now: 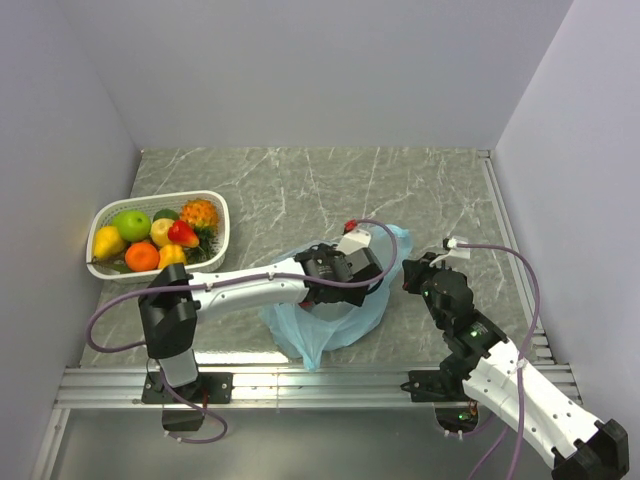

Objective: Untie the knot of the plastic bag and take out the fruit

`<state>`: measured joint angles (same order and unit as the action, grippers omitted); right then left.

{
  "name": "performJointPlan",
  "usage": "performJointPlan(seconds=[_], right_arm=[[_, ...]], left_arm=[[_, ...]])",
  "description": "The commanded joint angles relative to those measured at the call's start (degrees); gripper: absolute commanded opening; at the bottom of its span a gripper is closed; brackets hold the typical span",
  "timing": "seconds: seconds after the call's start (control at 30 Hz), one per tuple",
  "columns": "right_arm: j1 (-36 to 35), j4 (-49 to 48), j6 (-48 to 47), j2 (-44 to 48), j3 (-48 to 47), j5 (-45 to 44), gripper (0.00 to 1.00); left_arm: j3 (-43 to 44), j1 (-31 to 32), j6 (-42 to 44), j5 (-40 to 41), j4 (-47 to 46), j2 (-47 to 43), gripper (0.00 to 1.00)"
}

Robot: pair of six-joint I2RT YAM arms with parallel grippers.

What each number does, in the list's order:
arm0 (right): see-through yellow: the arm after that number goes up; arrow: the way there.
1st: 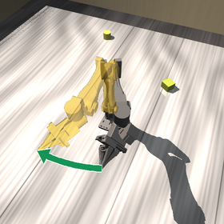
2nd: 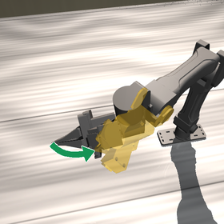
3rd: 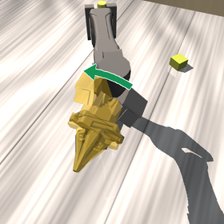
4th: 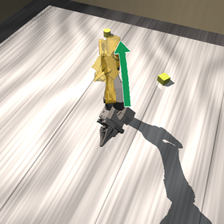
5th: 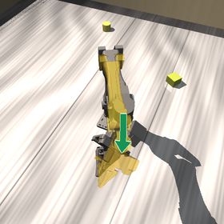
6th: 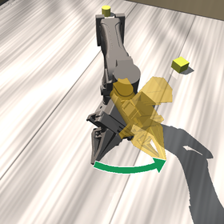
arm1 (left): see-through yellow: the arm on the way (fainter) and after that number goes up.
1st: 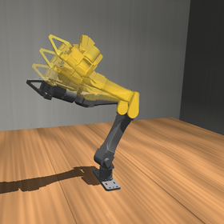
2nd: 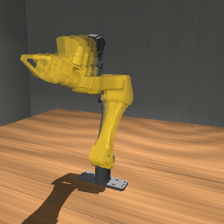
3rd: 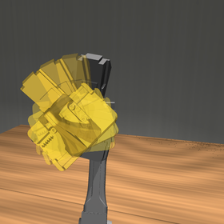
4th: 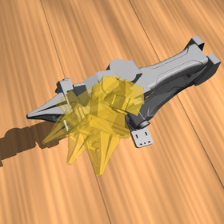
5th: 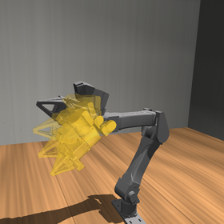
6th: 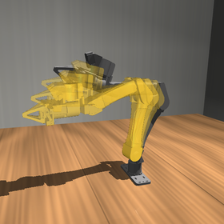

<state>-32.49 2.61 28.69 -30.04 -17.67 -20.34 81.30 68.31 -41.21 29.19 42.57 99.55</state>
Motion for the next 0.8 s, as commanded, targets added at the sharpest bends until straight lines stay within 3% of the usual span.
performJointPlan(seconds=[0.0, 0.33, 0.57, 0.63, 0.73, 0.77], right_arm=[[-0.38, -0.94, -0.21, 0.77, -0.7, -0.84, 0.0], [-0.29, -0.94, -0.12, 1.04, 0.18, -0.58, 0.0], [-0.29, -1.2, 0.05, 0.95, 0.53, -0.41, 0.0], [-0.38, -1.38, 0.32, 0.78, 0.53, -0.06, 0.0], [-0.38, -1.47, 0.4, 0.42, 0.53, 0.38, 0.0], [-0.38, -1.12, 0.4, 0.51, 0.45, 0.21, 0.0]], left_arm=[[-1.75, -2.04, -2.81, 5.07, 1.29, 0.3, 0.86], [-7.99, -7.31, -5.11, 8.95, 0.59, 0.56, 0.93], [-10.71, -7.41, -5.63, 7.81, -0.2, 3.81, 0.97], [-11.51, -7.41, -5.37, 7.9, -2.22, 4.34, 0.96], [-11.16, -7.41, -5.28, 7.55, -2.31, 6.35, 0.88], [-10.81, -7.41, -5.28, 7.37, -2.14, 6.45, 0.81]])
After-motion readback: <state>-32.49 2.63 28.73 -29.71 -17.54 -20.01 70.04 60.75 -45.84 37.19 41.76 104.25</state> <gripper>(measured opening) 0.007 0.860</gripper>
